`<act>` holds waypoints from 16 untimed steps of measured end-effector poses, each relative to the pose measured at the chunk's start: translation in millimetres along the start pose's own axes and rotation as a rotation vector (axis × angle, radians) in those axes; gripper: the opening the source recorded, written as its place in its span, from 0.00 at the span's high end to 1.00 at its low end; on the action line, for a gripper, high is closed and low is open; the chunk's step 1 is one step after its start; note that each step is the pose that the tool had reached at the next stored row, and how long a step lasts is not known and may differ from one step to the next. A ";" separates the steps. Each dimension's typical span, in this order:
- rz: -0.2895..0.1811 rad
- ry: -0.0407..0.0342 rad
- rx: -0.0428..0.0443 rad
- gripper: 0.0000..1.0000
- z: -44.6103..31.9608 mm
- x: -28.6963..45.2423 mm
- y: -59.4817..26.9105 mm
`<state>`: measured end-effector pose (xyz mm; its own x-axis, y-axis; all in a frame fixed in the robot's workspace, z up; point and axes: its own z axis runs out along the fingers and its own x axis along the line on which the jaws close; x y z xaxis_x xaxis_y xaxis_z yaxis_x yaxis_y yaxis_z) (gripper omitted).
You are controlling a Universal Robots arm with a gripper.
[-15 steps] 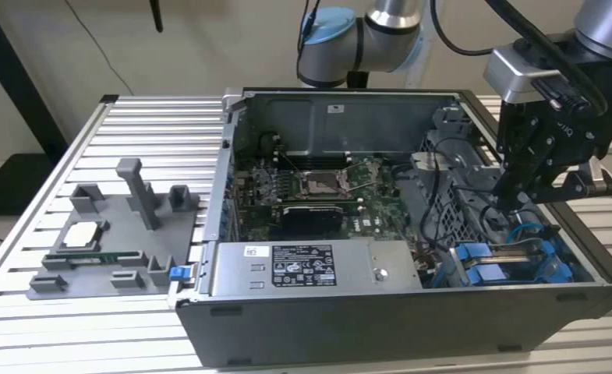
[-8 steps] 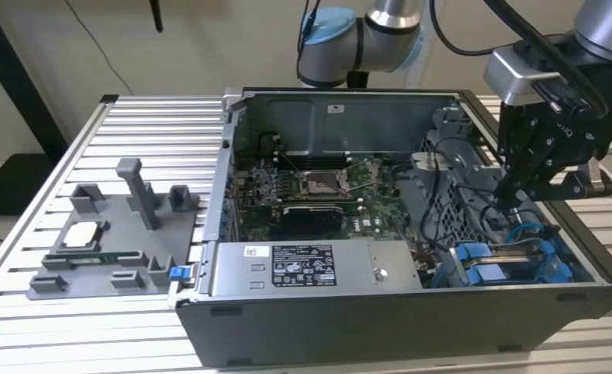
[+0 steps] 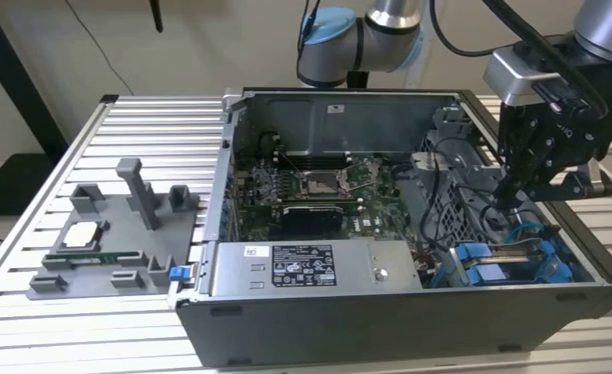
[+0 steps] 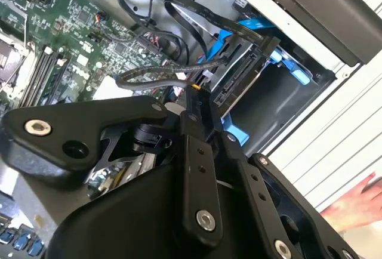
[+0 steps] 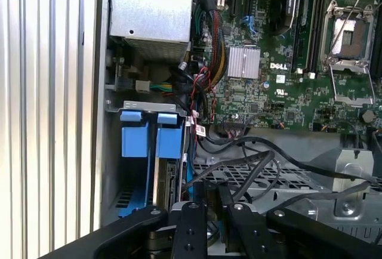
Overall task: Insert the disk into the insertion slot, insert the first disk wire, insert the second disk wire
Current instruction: 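Insert the first disk wire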
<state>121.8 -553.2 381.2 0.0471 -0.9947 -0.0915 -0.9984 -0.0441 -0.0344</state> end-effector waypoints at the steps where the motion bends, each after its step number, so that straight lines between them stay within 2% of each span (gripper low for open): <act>1: 0.000 0.0013 -0.0009 1.00 0.1 0.0 -0.3; 6: 0.000 0.0059 -0.0077 1.00 1.0 0.7 -2.8; 16: 0.002 0.0101 -0.0224 1.00 3.2 4.7 -9.1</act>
<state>131.2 -557.2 377.8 0.0453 -0.9956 -0.0815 -0.9989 -0.0444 -0.0119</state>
